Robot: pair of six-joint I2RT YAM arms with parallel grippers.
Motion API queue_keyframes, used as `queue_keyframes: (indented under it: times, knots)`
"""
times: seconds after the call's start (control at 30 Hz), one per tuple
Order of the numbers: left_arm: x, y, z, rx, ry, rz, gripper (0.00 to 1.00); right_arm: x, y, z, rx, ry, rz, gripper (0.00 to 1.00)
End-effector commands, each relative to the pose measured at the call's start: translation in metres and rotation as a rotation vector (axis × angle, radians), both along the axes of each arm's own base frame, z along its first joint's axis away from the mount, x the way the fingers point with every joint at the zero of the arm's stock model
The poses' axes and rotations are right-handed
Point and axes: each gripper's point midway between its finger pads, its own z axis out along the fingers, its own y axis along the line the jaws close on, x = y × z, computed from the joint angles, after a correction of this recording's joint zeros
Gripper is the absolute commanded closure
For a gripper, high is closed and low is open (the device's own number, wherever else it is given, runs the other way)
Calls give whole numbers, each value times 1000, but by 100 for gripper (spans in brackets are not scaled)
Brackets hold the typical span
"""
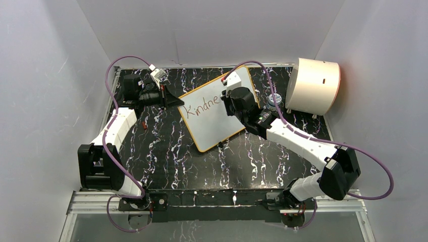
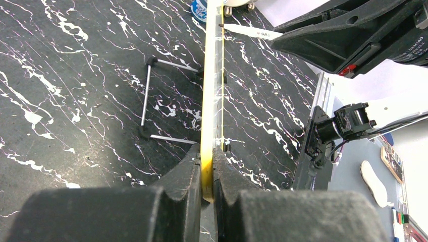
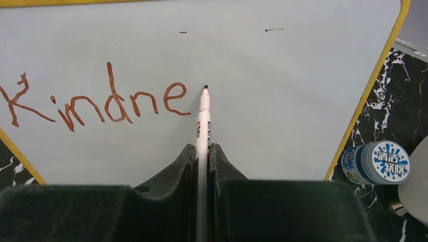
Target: Write a sentence on the whiteboard
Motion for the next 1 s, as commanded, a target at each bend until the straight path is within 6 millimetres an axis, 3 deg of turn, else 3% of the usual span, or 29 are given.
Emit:
queue_keyframes:
  times: [0.0, 0.97]
  knots:
    - [-23, -10, -35, 45, 110, -55, 100, 10, 5, 22, 49, -63, -9, 100]
    - [-23, -9, -36, 46, 113, -54, 100, -2, 12, 12, 44, -24, 74, 100]
